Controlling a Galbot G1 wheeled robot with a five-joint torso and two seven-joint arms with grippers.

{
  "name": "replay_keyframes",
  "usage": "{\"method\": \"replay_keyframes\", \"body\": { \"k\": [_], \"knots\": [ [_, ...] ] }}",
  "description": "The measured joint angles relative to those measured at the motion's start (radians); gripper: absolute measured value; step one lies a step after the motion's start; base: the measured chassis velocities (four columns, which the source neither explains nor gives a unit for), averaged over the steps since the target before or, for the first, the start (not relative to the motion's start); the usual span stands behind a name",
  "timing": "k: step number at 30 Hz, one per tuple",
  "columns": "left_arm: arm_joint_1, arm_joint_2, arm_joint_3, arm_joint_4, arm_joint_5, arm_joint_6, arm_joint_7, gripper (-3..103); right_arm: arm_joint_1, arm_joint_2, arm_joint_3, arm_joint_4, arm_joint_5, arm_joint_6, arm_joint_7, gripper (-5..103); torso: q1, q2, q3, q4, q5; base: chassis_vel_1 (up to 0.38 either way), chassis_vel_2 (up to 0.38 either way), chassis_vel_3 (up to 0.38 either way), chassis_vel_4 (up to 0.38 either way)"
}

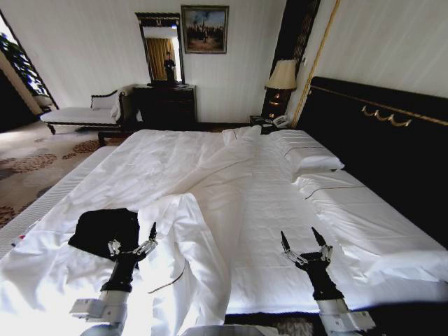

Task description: Fold the clothes on the bed.

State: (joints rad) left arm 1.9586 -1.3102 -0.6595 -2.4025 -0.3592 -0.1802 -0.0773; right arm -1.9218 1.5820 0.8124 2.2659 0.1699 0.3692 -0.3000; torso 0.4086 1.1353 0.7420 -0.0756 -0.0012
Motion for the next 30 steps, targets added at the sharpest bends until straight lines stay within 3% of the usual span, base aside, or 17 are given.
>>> {"method": "replay_keyframes", "body": {
  "k": [17, 30],
  "knots": [
    [-0.002, 0.003, -0.005, 0.017, -0.011, -0.011, -0.001, 100, -0.001, 0.023, -0.010, -0.009, -0.030, 0.025, -0.012, 100, -0.001, 0.000, 0.000, -0.0001, -0.0004, 0.004, -0.011, -0.001, 0.004],
    [-0.007, 0.002, -0.007, 0.007, -0.013, -0.008, -0.003, 100, -0.007, 0.026, -0.007, -0.004, -0.036, 0.041, -0.016, 100, -0.002, 0.001, -0.001, -0.0001, -0.0007, 0.174, -0.056, -0.189, 0.054]
  ]
}}
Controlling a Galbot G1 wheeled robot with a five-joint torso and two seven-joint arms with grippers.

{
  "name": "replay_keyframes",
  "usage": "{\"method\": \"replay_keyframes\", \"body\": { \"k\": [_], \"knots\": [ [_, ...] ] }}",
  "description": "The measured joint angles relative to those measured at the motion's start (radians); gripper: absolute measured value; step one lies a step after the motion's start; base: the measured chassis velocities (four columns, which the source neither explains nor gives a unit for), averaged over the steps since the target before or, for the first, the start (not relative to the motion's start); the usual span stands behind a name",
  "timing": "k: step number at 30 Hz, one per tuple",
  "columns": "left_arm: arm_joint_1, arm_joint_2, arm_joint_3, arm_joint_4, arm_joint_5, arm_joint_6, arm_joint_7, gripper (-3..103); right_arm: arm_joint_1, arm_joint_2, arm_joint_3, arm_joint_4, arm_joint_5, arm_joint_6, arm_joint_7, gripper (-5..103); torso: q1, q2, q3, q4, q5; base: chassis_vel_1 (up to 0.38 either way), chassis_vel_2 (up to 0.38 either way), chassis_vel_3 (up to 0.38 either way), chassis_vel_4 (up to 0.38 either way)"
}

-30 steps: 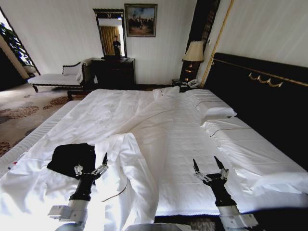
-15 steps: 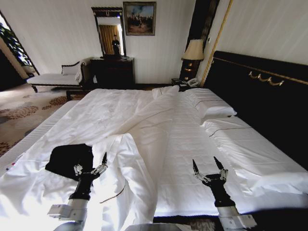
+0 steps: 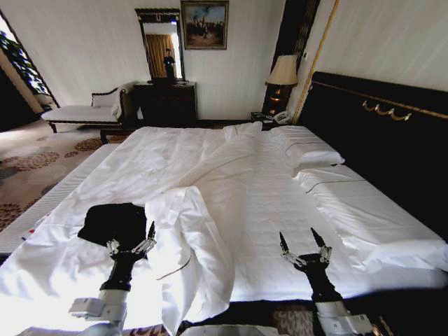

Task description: Fold the clothes on the bed.

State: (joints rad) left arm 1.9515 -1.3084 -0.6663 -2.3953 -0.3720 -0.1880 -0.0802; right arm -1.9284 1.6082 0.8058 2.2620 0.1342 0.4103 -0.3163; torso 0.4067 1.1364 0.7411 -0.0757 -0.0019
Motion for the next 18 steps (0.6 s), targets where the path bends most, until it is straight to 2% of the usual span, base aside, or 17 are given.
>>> {"method": "replay_keyframes", "body": {
  "k": [10, 18],
  "knots": [
    [-0.001, 0.003, -0.003, 0.001, -0.004, 0.000, -0.001, 100, 0.000, 0.000, -0.002, -0.004, -0.009, 0.009, 0.000, 100, 0.002, -0.001, 0.001, 0.0000, 0.0004, 0.014, 0.001, -0.010, -0.002],
    [-0.011, 0.003, -0.011, 0.002, -0.018, 0.001, -0.001, 100, -0.004, 0.000, -0.005, -0.004, -0.013, 0.015, 0.000, 100, 0.001, -0.001, 0.000, 0.0001, 0.0002, 0.049, 0.131, -0.036, -0.129]
  ]
}}
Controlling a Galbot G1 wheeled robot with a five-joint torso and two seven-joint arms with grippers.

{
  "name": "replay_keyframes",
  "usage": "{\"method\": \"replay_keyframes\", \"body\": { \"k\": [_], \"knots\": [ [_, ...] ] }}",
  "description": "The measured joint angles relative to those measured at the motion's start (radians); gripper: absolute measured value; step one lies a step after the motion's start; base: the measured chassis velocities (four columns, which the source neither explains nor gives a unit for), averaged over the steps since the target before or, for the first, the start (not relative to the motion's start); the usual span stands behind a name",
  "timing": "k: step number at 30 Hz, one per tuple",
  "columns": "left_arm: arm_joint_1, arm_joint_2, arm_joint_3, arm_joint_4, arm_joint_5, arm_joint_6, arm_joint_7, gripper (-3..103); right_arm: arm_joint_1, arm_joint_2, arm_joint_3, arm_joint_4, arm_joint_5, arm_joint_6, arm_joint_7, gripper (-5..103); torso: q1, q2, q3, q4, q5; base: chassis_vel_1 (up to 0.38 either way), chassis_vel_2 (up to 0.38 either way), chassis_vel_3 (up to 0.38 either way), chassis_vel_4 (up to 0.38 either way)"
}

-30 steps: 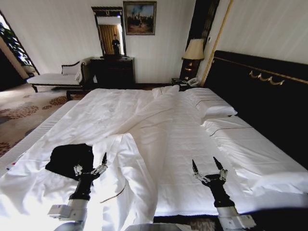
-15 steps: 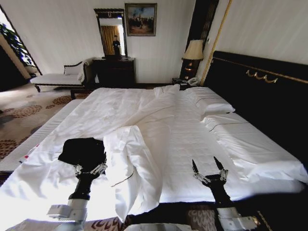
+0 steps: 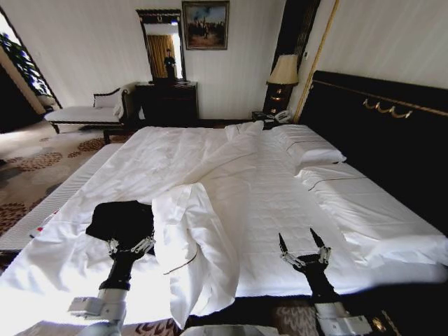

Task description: Fold the clothes on the bed.

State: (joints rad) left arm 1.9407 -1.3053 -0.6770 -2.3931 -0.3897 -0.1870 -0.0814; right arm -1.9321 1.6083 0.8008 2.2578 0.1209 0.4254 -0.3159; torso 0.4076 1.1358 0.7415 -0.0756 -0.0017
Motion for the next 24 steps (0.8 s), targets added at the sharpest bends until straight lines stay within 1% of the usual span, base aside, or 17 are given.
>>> {"method": "replay_keyframes", "body": {
  "k": [7, 10, 12, 14, 16, 17, 19, 20, 21, 22, 24],
  "knots": [
    [-0.005, 0.000, -0.010, 0.001, -0.011, 0.003, 0.000, 100, 0.005, 0.000, -0.001, -0.002, 0.000, 0.002, 0.009, 100, 0.000, 0.000, 0.000, -0.0004, -0.0005, 0.157, 0.272, -0.164, -0.281],
    [-0.008, 0.000, -0.020, 0.001, -0.017, 0.006, -0.001, 100, 0.011, 0.000, -0.012, -0.009, 0.019, 0.005, 0.031, 100, 0.000, 0.000, 0.000, -0.0001, -0.0003, 0.167, 0.311, -0.165, -0.284],
    [-0.009, 0.001, -0.022, 0.001, -0.019, 0.007, -0.001, 100, 0.012, 0.000, -0.013, -0.010, 0.024, 0.007, 0.032, 100, 0.000, 0.000, 0.000, -0.0001, -0.0005, 0.163, 0.248, -0.125, -0.256],
    [-0.011, 0.002, -0.031, 0.005, -0.024, 0.009, -0.001, 100, 0.020, -0.005, -0.020, -0.012, 0.052, 0.015, 0.032, 100, 0.000, 0.000, 0.000, -0.0004, -0.0010, 0.071, 0.122, -0.036, -0.069],
    [-0.011, 0.003, -0.039, 0.011, -0.025, 0.009, -0.001, 100, 0.025, -0.017, -0.027, -0.010, 0.083, 0.015, 0.031, 100, 0.000, 0.000, 0.000, 0.0001, -0.0007, 0.000, 0.000, 0.000, 0.000],
    [-0.011, 0.003, -0.039, 0.011, -0.025, 0.009, -0.001, 100, 0.025, -0.017, -0.027, -0.010, 0.083, 0.015, 0.031, 100, 0.000, 0.000, 0.000, 0.0001, -0.0007, 0.000, 0.000, 0.000, 0.000],
    [-0.010, 0.004, -0.060, 0.028, -0.029, 0.008, -0.001, 100, 0.033, -0.072, -0.055, 0.001, 0.219, -0.025, 0.019, 100, 0.000, 0.000, 0.000, 0.0000, 0.0006, -0.003, -0.037, -0.003, 0.026],
    [-0.009, 0.003, -0.064, 0.031, -0.030, 0.008, -0.003, 100, 0.036, -0.088, -0.065, 0.004, 0.264, -0.041, 0.019, 100, 0.000, 0.000, 0.000, 0.0000, 0.0007, -0.034, -0.075, -0.005, 0.052],
    [-0.007, -0.001, -0.073, 0.035, -0.030, 0.008, -0.006, 100, 0.042, -0.123, -0.094, 0.011, 0.347, -0.078, 0.033, 100, 0.000, 0.000, 0.000, -0.0003, 0.0006, -0.034, -0.075, 0.023, 0.059],
    [-0.007, -0.001, -0.073, 0.035, -0.030, 0.008, -0.006, 100, 0.042, -0.123, -0.094, 0.011, 0.347, -0.078, 0.033, 100, 0.000, 0.000, 0.000, -0.0003, 0.0006, -0.034, -0.075, 0.023, 0.059],
    [0.003, -0.016, -0.092, 0.035, -0.027, 0.008, -0.009, 100, 0.067, -0.194, -0.151, 0.023, 0.493, -0.151, 0.108, 100, 0.000, 0.000, 0.000, -0.0001, 0.0007, -0.032, -0.038, 0.018, 0.017]
  ]
}}
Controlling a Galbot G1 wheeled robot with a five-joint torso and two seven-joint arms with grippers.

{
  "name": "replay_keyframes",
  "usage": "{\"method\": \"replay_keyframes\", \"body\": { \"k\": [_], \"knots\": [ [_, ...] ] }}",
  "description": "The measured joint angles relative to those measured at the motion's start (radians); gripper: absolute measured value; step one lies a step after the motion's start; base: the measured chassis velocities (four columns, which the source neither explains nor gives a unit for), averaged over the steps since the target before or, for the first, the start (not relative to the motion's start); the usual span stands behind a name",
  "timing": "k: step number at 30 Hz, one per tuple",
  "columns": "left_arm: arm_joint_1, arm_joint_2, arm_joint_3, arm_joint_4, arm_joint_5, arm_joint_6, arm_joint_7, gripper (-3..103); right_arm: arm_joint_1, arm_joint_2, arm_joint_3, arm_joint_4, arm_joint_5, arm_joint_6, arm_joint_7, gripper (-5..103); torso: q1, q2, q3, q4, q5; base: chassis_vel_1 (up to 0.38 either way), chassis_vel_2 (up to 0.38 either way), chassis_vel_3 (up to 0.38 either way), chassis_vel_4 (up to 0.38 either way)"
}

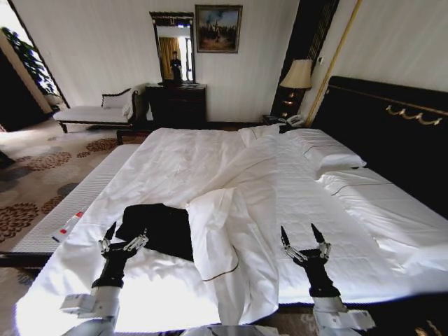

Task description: Fold the clothes on the bed.

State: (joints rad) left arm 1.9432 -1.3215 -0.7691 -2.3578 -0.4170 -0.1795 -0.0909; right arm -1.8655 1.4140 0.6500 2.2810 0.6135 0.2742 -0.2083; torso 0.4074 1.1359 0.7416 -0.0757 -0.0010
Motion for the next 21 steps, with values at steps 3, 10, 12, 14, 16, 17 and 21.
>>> {"method": "replay_keyframes", "body": {
  "k": [3, 10, 12, 14, 16, 17, 21],
  "knots": [
    [0.022, -0.028, -0.016, -0.002, 0.032, -0.007, -0.001, 100, 0.038, -0.071, -0.045, 0.016, 0.176, -0.081, 0.087, 100, 0.000, 0.000, 0.000, 0.0002, -0.0004, 0.000, 0.000, 0.000, 0.000],
    [0.100, -0.121, -0.026, -0.047, 0.065, -0.023, 0.002, 100, 0.267, -0.327, -0.129, 0.012, 0.541, -0.255, 0.211, 100, 0.000, 0.000, 0.000, 0.0004, -0.0006, 0.000, 0.000, 0.000, 0.000],
    [0.107, -0.138, -0.028, -0.062, 0.065, -0.023, 0.006, 100, 0.316, -0.371, -0.142, 0.002, 0.591, -0.284, 0.224, 100, 0.000, 0.000, 0.000, 0.0005, -0.0002, 0.000, 0.000, 0.000, 0.000],
    [0.118, -0.174, -0.037, -0.097, 0.065, -0.018, 0.011, 100, 0.405, -0.440, -0.164, -0.009, 0.680, -0.362, 0.278, 100, 0.000, 0.000, 0.000, 0.0001, -0.0001, 0.000, 0.000, 0.000, 0.000],
    [0.126, -0.200, -0.047, -0.123, 0.068, -0.010, 0.012, 100, 0.462, -0.480, -0.193, -0.015, 0.706, -0.411, 0.327, 100, 0.001, 0.000, 0.000, 0.0000, -0.0003, 0.000, 0.000, 0.000, 0.000],
    [0.134, -0.217, -0.054, -0.137, 0.073, -0.005, 0.012, 100, 0.494, -0.503, -0.215, -0.018, 0.710, -0.437, 0.349, 100, 0.001, 0.000, 0.000, -0.0001, -0.0002, 0.000, 0.000, 0.000, 0.000],
    [0.151, -0.253, -0.066, -0.144, 0.085, 0.001, 0.011, 100, 0.573, -0.542, -0.288, -0.015, 0.727, -0.494, 0.402, 100, 0.000, 0.000, 0.000, -0.0001, -0.0009, 0.000, 0.000, 0.000, 0.000]
  ]
}}
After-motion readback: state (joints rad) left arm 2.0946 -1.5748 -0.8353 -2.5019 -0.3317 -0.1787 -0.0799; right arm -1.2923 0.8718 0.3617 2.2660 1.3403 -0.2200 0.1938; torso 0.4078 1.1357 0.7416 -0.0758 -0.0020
